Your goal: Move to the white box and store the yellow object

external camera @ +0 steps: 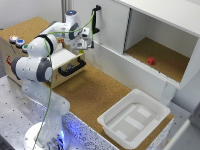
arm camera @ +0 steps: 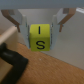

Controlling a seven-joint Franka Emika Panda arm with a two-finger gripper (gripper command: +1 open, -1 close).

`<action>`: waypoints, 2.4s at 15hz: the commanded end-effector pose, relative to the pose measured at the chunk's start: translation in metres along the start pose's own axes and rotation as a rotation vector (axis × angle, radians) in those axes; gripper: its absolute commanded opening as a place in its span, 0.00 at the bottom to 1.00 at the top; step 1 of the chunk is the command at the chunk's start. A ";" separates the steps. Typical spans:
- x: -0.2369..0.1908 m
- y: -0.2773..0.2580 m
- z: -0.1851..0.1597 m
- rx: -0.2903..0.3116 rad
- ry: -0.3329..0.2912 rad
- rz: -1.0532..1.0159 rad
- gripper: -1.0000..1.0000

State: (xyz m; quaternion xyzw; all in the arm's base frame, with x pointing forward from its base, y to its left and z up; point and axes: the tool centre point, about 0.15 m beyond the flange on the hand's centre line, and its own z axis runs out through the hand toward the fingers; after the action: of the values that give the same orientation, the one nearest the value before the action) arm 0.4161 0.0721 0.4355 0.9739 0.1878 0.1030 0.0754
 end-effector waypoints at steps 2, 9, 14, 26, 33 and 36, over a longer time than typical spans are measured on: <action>-0.058 0.128 0.050 0.024 -0.003 0.300 0.00; -0.134 0.329 0.125 -0.093 -0.075 0.665 0.00; -0.201 0.417 0.154 -0.124 -0.066 0.954 0.00; -0.285 0.378 0.260 0.232 0.038 1.535 0.00; -0.259 0.370 0.225 0.151 0.009 1.516 1.00; -0.247 0.366 0.202 0.116 0.029 1.481 1.00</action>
State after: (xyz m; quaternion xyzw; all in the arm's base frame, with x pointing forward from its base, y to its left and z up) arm 0.3651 -0.4023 0.2382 0.8440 -0.5202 0.1040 -0.0788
